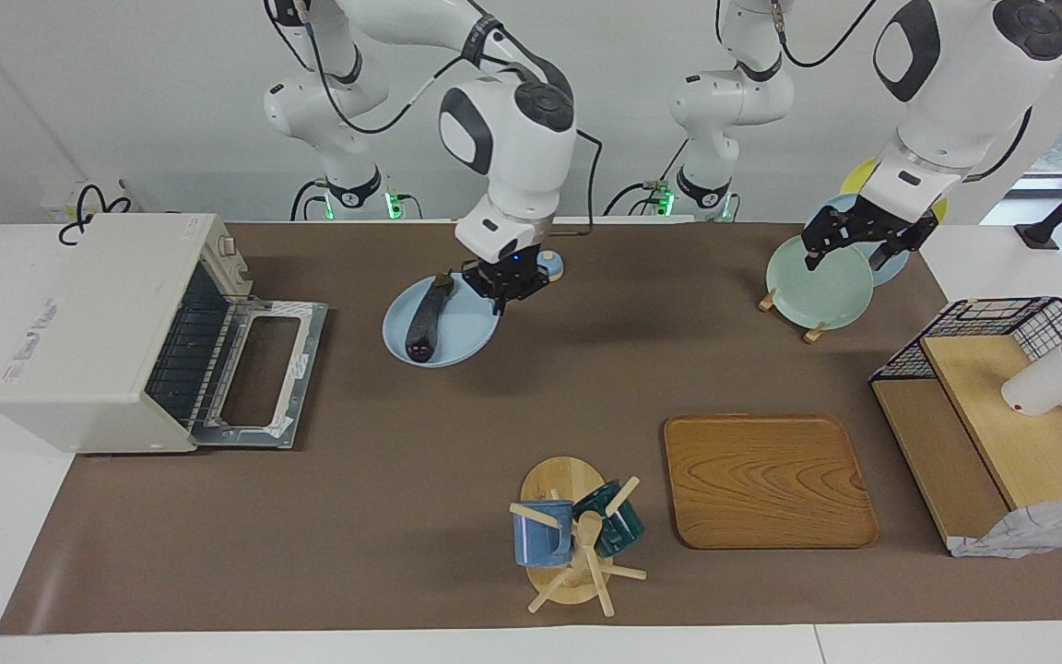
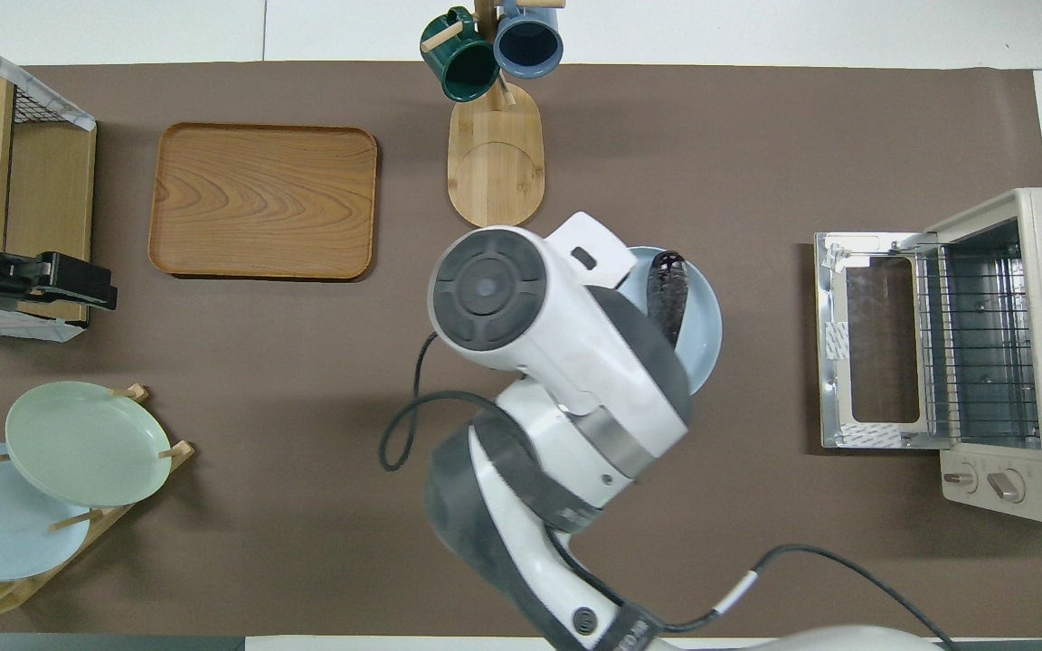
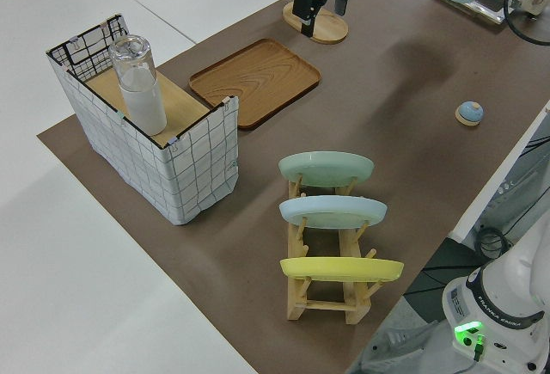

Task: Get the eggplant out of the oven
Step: 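Pull the blue plate out and carry it toward the table center, then lower the blue plate onto the table and open the right gripper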

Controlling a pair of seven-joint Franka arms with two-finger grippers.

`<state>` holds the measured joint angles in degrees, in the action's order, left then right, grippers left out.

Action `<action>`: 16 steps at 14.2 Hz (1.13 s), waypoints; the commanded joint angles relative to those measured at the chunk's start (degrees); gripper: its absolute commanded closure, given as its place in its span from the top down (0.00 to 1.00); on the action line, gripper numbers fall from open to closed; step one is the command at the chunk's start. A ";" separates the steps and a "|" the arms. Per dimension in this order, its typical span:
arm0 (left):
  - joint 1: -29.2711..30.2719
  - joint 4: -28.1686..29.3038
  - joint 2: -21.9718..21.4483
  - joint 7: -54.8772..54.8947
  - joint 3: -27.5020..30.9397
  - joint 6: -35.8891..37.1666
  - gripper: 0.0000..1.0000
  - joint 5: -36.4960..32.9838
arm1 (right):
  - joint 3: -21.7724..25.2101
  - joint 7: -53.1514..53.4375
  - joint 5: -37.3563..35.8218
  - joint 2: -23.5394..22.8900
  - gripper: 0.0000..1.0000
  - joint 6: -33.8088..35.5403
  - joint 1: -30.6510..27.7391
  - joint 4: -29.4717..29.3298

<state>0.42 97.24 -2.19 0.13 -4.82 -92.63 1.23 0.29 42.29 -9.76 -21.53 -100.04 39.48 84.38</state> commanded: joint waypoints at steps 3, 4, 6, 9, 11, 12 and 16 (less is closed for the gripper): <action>1.16 0.50 -0.53 -0.04 -0.28 -0.71 1.00 -1.14 | -0.46 11.40 0.44 -14.94 0.00 1.53 4.90 -17.23; 1.16 0.58 -0.53 -0.04 -0.28 -0.97 1.00 -1.14 | -1.07 12.81 0.53 -15.99 0.00 0.55 5.77 -17.58; 1.77 0.58 -0.53 0.13 -0.28 -1.67 1.00 -1.14 | -1.43 20.25 0.62 -19.24 0.00 -3.83 7.71 -17.32; 1.77 0.58 -0.44 0.22 -0.28 -2.47 1.00 -1.14 | -1.08 21.52 -0.09 -25.12 0.00 -6.83 11.04 -17.67; 1.77 0.58 -0.44 0.31 -0.28 -3.17 1.00 -1.14 | -0.91 21.52 -0.18 -25.32 0.00 -7.10 11.14 -17.67; 1.77 0.58 -0.44 0.31 -0.28 -3.43 1.00 -1.14 | -0.99 21.52 -0.09 -25.32 0.00 -7.89 10.80 -17.58; 1.69 0.58 -0.27 -0.04 -0.36 -4.14 1.00 -1.14 | -1.34 21.17 0.79 -24.00 0.23 -12.02 7.72 -16.88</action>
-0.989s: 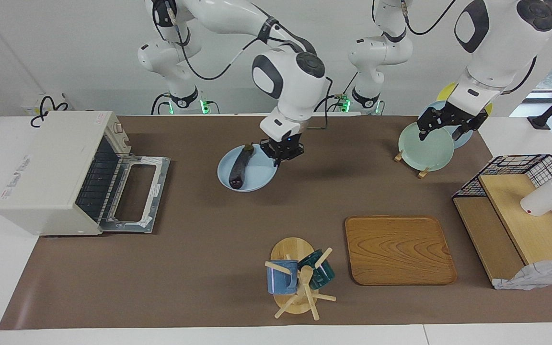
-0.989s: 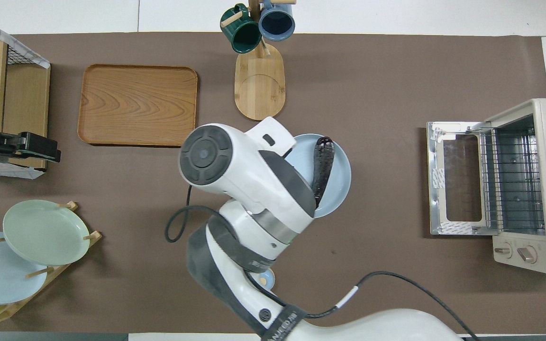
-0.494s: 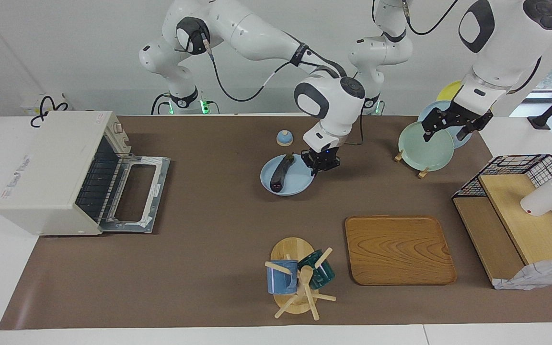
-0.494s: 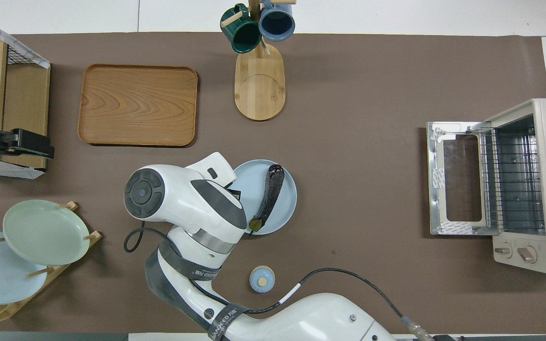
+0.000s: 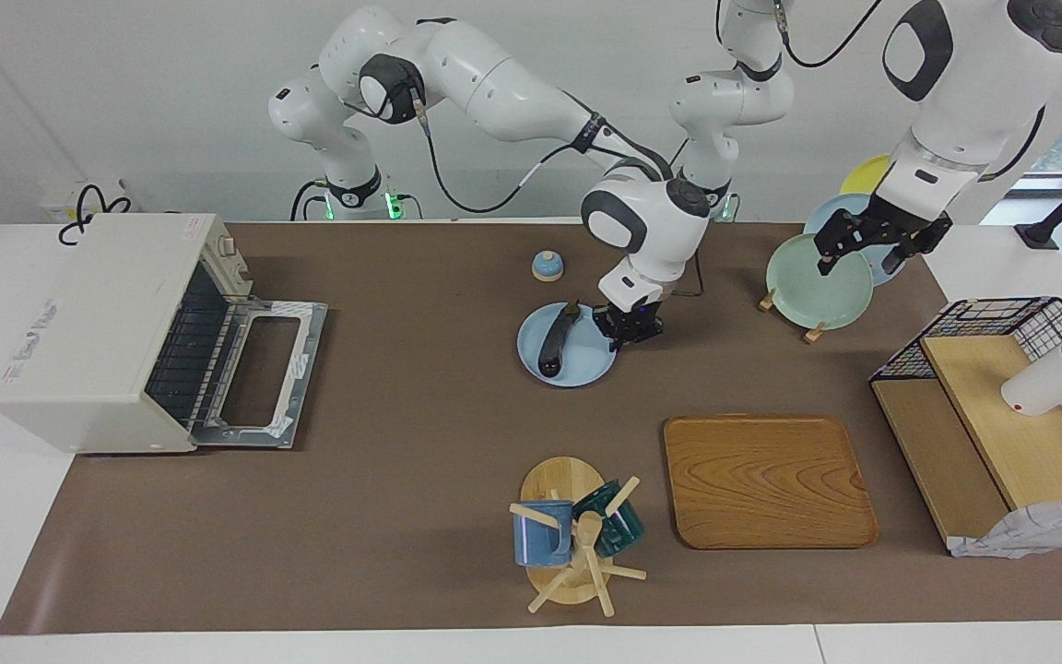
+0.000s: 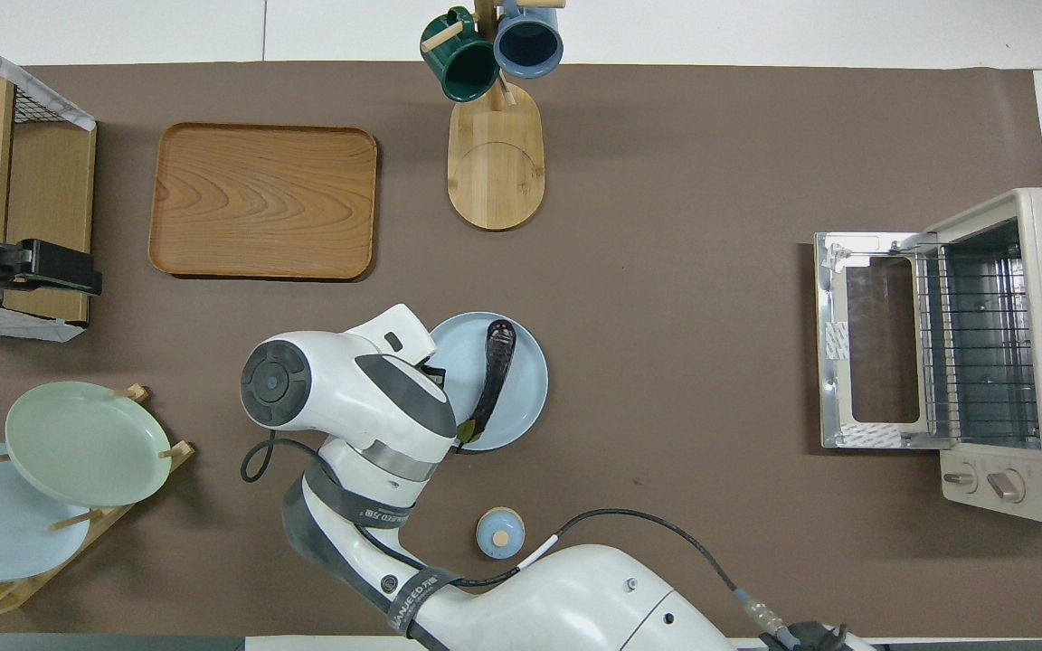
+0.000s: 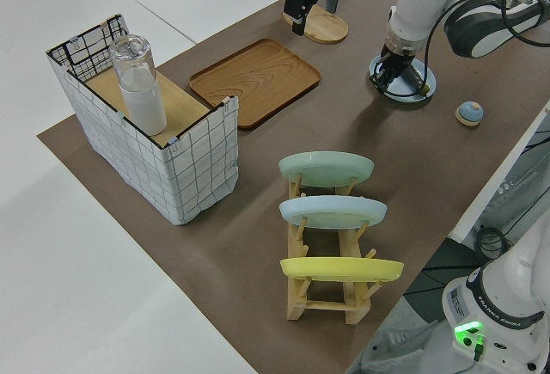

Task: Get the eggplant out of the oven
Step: 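Lower the blue plate onto the table and open the right gripper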

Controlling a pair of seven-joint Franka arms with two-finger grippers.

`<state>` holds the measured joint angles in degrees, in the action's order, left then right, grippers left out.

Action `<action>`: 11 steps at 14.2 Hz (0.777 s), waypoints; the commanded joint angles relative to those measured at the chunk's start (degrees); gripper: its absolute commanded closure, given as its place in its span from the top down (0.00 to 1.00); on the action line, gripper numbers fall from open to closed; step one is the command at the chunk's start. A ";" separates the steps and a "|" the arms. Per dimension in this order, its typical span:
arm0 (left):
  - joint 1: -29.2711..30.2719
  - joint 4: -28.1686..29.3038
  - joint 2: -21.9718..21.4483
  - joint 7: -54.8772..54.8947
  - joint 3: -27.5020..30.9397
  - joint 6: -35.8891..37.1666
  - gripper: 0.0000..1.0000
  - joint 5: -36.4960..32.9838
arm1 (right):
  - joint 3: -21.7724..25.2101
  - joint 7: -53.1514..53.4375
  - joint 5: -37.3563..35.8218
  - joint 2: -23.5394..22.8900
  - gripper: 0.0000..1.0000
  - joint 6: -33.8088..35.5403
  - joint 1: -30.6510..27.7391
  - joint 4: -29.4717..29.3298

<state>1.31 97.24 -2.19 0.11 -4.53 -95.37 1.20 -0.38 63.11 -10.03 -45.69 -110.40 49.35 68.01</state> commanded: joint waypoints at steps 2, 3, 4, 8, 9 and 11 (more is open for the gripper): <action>0.36 0.58 -0.27 -0.20 -0.66 -1.66 1.00 -1.11 | -0.59 -0.27 1.06 2.69 0.41 -1.05 -2.67 -0.25; 0.27 0.58 -0.27 -0.20 -0.74 -1.66 1.00 -1.02 | -0.59 -1.14 1.15 4.53 0.42 -0.44 -3.55 0.18; 0.01 0.58 -0.27 -0.20 -0.75 -1.66 1.00 -1.02 | -0.59 -2.37 1.15 6.82 0.42 1.83 -4.42 0.54; -0.43 0.76 -0.27 -0.20 -1.27 -1.83 1.00 -0.41 | -0.59 -14.13 0.80 19.80 0.18 10.12 -12.67 11.55; -2.09 0.93 -0.18 -0.20 -1.19 -2.10 1.00 -0.32 | -0.50 -18.16 0.80 24.89 0.10 8.81 -15.74 19.18; -5.16 2.07 0.17 -0.55 -1.27 -2.27 1.00 0.73 | -0.50 -25.38 0.80 34.39 0.03 1.10 -22.42 34.57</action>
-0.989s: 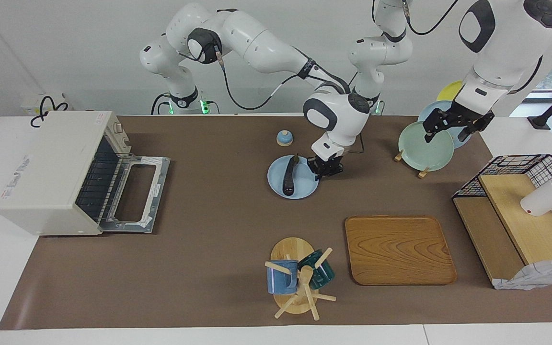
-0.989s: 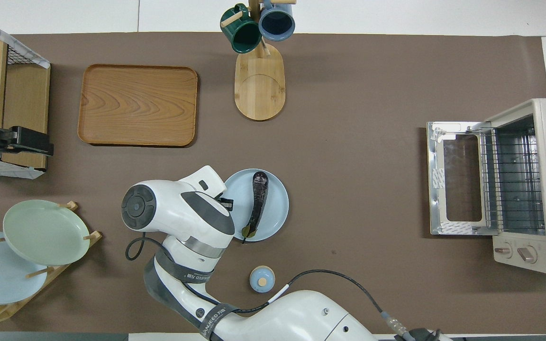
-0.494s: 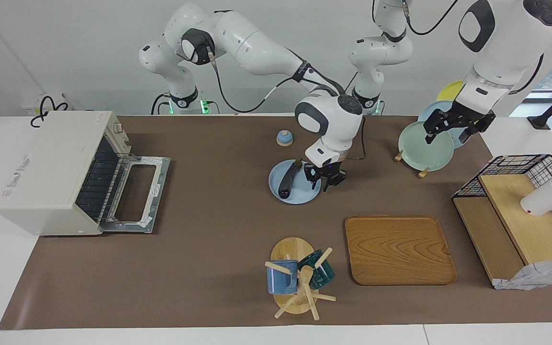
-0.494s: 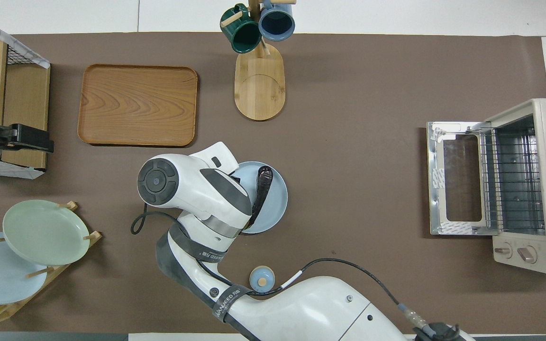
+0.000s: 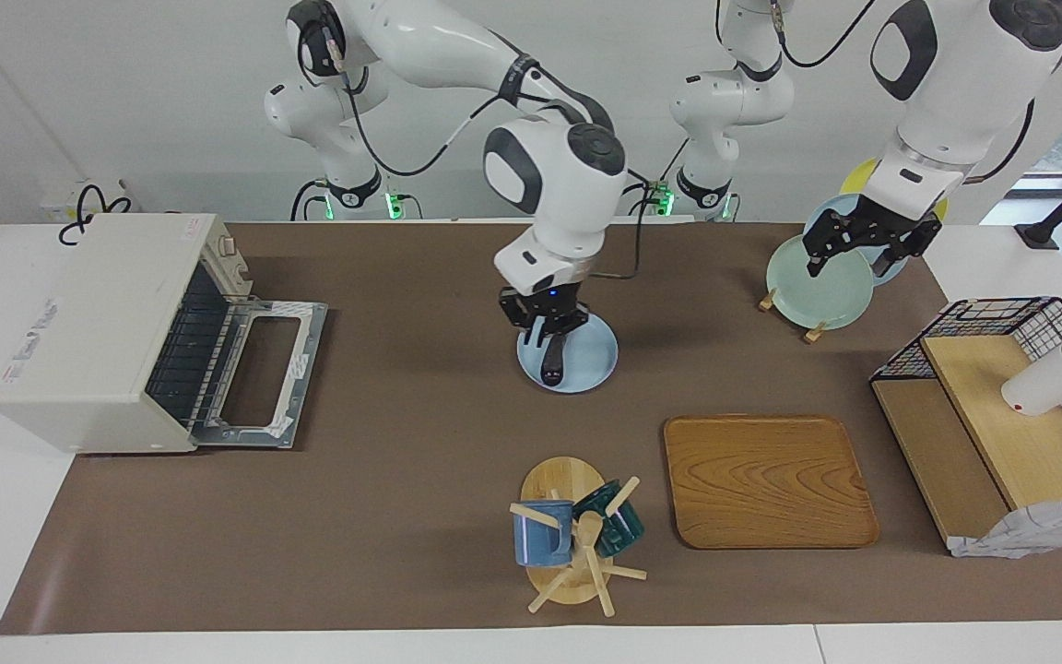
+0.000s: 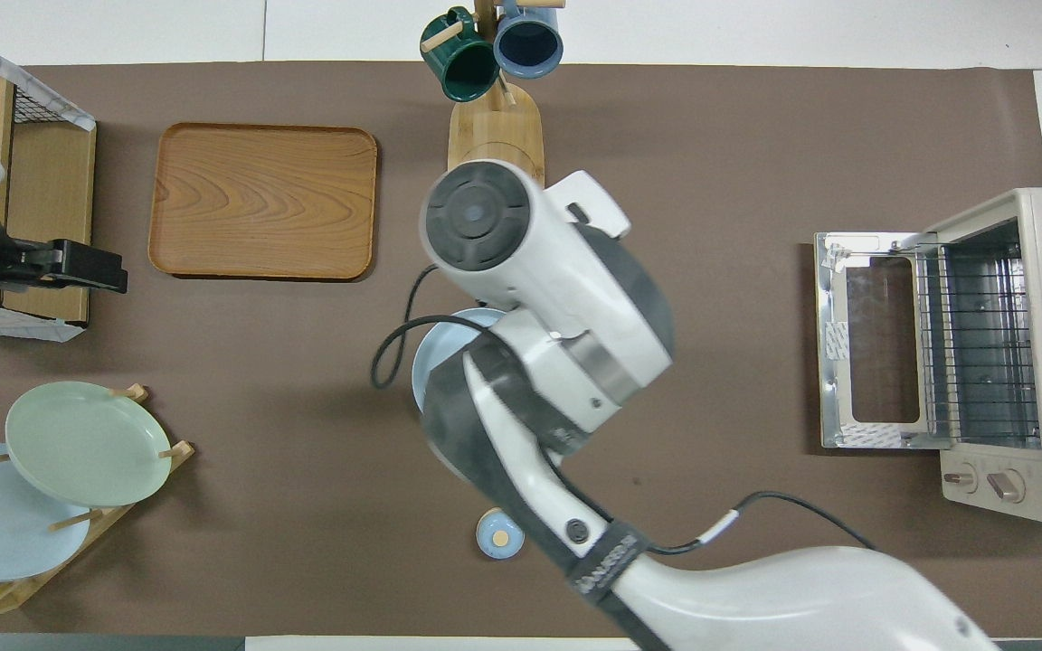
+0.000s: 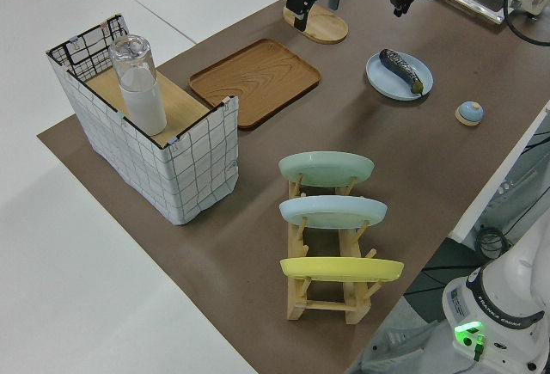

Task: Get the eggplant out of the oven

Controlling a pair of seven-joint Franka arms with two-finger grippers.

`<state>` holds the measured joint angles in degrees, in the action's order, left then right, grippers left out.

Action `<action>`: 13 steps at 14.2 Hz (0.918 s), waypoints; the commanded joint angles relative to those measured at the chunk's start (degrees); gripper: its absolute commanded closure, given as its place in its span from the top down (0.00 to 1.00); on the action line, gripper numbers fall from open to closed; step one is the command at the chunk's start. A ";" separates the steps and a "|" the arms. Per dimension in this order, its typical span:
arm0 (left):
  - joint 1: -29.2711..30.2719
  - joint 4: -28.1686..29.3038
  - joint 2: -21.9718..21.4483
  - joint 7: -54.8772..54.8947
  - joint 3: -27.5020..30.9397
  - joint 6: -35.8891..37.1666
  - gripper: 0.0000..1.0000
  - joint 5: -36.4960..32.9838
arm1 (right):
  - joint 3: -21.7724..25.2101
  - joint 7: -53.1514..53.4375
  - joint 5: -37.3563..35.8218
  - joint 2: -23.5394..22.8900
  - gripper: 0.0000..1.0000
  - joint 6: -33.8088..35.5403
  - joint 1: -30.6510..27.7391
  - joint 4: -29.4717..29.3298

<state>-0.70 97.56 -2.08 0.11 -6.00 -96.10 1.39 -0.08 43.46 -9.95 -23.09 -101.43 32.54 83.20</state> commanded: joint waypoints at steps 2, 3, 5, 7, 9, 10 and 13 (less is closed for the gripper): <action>-6.84 4.81 -0.03 -3.96 0.20 -4.78 1.00 2.99 | -0.80 -9.44 0.54 15.78 0.00 -13.06 -9.67 28.56; -9.91 6.14 0.23 -6.33 0.28 -6.97 1.00 3.87 | -0.71 -9.97 0.37 16.40 0.00 -15.44 -11.08 31.12; -16.41 8.95 1.98 -10.38 0.28 -13.12 1.00 3.97 | -0.71 -16.27 0.37 17.11 0.00 -19.22 -16.43 35.08; -21.51 9.93 5.57 -13.98 0.20 -18.83 1.00 3.97 | -0.71 -22.52 0.28 18.34 0.00 -25.10 -22.06 40.61; -27.05 11.23 10.23 -17.93 0.28 -25.41 1.00 3.97 | -0.71 -24.04 0.28 18.52 0.00 -28.20 -23.75 44.49; -28.99 14.03 10.68 -19.26 0.28 -29.72 1.00 3.97 | -0.71 -24.04 0.28 18.43 0.00 -28.81 -24.10 45.46; -34.09 21.07 12.61 -20.85 0.46 -39.05 1.00 3.97 | -0.63 -24.48 -0.77 16.68 0.00 -30.57 -25.42 46.09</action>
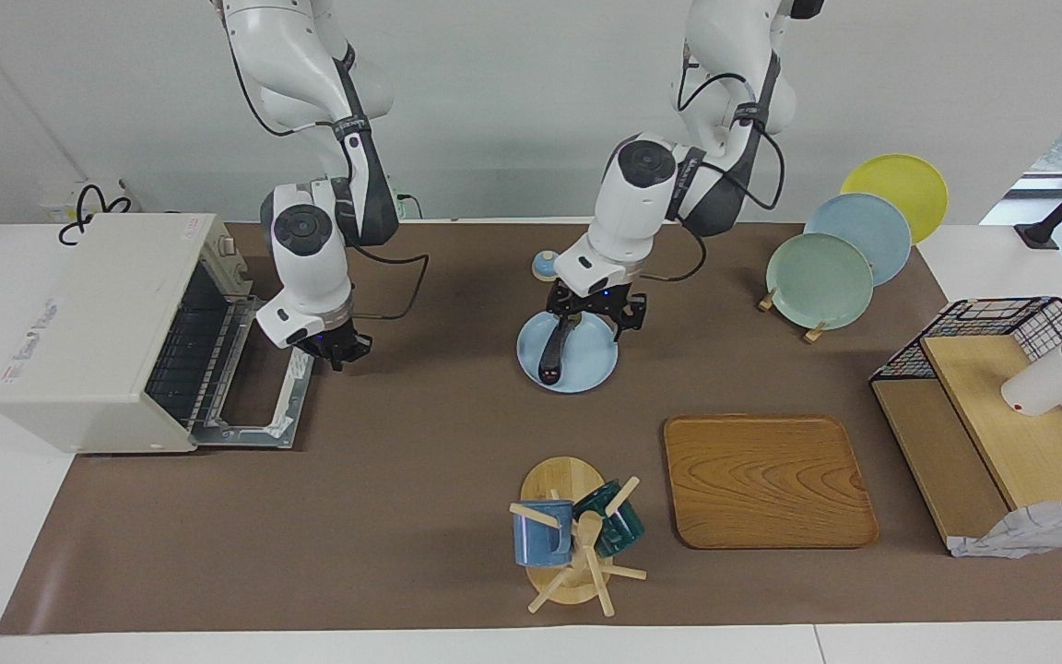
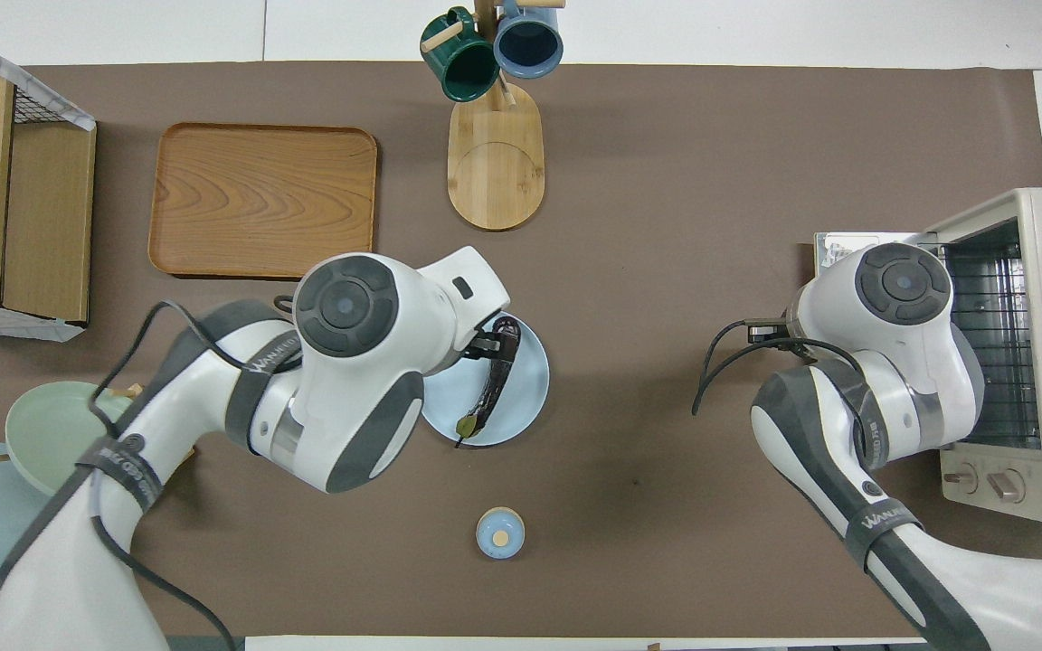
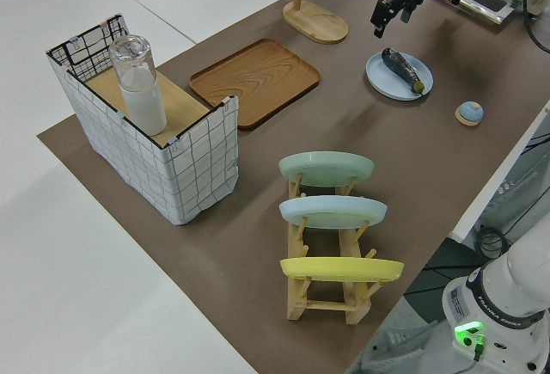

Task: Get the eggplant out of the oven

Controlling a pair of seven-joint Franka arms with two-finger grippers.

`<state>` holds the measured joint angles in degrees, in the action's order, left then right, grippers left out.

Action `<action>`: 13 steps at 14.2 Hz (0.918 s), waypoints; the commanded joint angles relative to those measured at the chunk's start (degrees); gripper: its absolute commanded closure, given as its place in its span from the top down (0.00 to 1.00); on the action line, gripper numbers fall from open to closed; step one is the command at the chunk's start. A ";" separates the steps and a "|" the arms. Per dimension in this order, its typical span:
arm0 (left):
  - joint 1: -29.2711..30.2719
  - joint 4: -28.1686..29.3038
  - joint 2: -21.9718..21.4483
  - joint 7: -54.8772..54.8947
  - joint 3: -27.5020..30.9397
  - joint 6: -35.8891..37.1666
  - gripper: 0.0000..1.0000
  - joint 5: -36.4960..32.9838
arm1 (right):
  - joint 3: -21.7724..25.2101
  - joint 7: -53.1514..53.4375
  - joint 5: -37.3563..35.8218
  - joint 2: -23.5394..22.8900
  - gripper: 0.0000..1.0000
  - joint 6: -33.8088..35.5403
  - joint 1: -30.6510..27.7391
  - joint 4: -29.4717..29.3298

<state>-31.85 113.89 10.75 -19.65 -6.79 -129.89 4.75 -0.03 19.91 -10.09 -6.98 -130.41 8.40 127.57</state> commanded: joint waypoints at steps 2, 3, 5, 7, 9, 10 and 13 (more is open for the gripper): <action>-4.36 4.76 2.33 -1.53 1.25 -6.78 1.00 0.52 | -0.67 -0.92 -4.40 -0.40 0.00 -2.65 -2.77 1.80; -4.45 4.76 3.12 -1.62 1.16 -7.04 1.00 0.52 | -0.67 -0.83 -5.20 -0.75 0.00 -2.83 -3.04 1.89; -5.59 4.76 4.27 -2.32 1.16 -8.36 1.00 0.52 | -0.67 -0.92 -6.43 -0.84 0.00 -3.27 -3.74 2.50; -6.29 4.94 5.15 -3.20 1.25 -9.59 1.00 0.61 | -0.67 -0.92 -6.79 -0.84 0.00 -3.09 -3.74 2.77; -6.30 5.03 5.15 -3.20 1.25 -9.60 0.94 0.61 | -0.67 -1.01 -9.93 -0.84 0.00 -2.22 -3.66 2.16; -6.30 5.11 5.15 -3.29 1.25 -9.60 0.86 0.61 | -0.67 -1.01 -12.04 -0.58 0.00 -1.87 -3.66 1.54; -6.30 5.20 5.15 -5.21 1.25 -9.51 0.00 0.52 | -0.67 -4.33 -12.33 0.82 0.00 3.83 -3.74 -1.53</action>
<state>-37.07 118.08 16.05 -23.33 -6.54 -137.85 4.75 -0.89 19.46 -20.31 -7.95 -130.35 5.74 128.58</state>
